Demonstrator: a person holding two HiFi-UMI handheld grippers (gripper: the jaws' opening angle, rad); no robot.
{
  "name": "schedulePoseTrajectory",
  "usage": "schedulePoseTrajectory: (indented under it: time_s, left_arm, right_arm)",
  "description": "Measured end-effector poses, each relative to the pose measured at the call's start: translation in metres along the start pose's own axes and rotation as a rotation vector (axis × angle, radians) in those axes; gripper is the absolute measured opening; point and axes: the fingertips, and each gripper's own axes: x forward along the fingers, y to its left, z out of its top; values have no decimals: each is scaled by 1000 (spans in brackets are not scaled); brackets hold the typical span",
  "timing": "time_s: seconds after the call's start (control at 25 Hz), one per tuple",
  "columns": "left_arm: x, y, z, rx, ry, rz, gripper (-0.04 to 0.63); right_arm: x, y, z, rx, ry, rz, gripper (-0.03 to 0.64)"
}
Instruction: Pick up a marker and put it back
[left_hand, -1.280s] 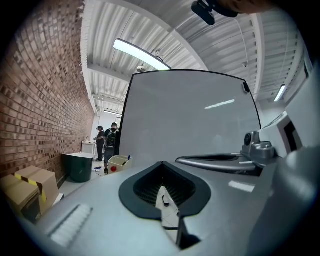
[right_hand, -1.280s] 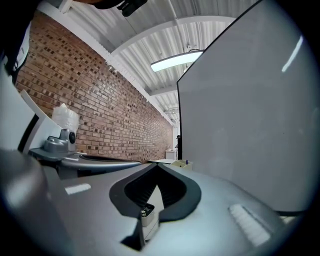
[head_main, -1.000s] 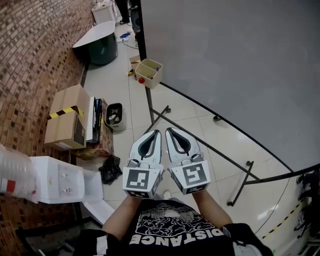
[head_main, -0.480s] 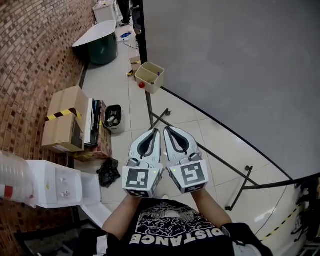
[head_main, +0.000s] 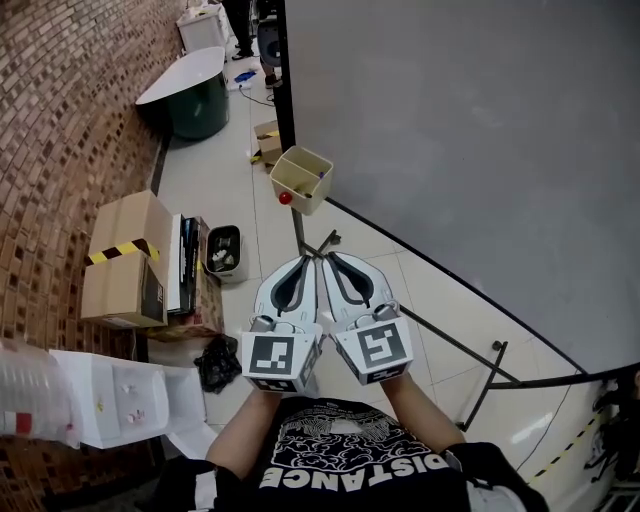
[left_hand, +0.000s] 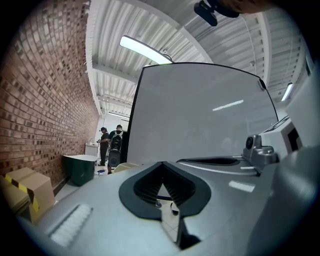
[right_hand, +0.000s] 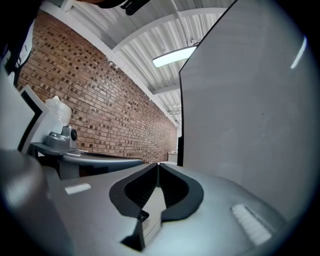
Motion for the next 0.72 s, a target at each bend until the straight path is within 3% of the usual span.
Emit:
schedulePoseTrajectory:
  time_s: [0.48, 0.72]
  left_arm:
    - [49, 53, -6, -28, 58, 7, 6]
    - [69, 68, -12, -14, 48, -24, 6]
  right_arm:
    - [70, -31, -17, 16, 22, -60, 6]
    - [102, -48, -33, 32, 46, -92, 26]
